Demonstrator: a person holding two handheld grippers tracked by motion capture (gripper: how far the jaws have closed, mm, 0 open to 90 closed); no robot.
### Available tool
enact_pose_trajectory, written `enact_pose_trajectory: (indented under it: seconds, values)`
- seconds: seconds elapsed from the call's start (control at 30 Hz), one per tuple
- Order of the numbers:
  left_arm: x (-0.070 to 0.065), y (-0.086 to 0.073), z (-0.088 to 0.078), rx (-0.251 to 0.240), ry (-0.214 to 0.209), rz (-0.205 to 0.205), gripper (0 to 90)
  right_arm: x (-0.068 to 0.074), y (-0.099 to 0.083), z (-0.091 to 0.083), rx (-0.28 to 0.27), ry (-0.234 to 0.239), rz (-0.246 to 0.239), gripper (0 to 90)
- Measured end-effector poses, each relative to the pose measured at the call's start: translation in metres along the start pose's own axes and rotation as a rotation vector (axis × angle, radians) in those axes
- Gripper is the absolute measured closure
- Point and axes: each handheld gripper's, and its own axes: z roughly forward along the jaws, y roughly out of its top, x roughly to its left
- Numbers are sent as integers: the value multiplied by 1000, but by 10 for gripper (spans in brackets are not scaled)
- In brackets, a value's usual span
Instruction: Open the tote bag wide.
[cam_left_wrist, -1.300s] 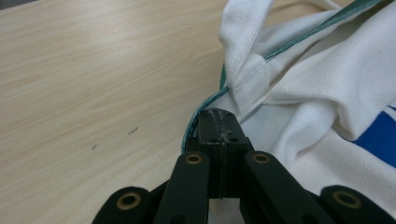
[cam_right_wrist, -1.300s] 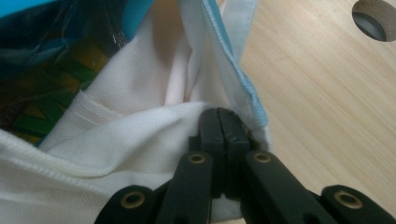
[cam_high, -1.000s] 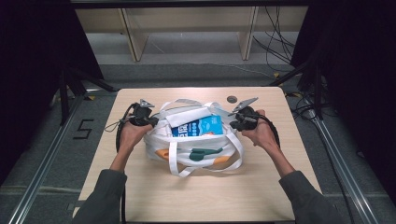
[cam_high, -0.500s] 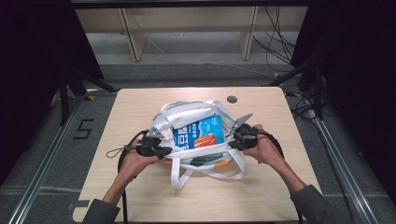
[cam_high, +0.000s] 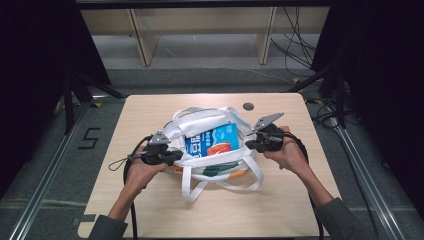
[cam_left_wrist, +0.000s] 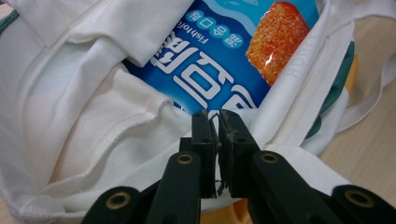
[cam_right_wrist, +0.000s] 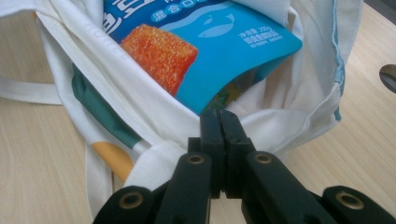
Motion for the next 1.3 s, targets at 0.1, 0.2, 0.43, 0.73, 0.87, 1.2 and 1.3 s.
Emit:
enact_pose_trajectory:
  seconds: [0.1,0.2,0.43,0.73,0.87,1.2,1.3]
  values:
    - [-2,2,-3,-8,-8,-3,807,-1,0,0,-21,-1,-34,892]
    - [-2,2,-4,-21,-11,-6,775,0,1,-2,-37,-3,-24,882]
    - [-4,1,-7,-29,-14,-30,700,-3,0,-8,-47,-5,-10,843]
    - [-8,2,-11,-63,-33,-33,621,-1,-2,-12,-75,-21,19,814]
    - [-6,0,-12,-56,-39,-36,608,-2,-4,-16,-84,-24,22,796]
    - [-10,1,-20,-110,-55,-48,487,-5,-11,-26,-126,-46,36,698]
    - [-10,1,-21,-112,-53,-56,430,-6,-12,-30,-119,-38,36,667]
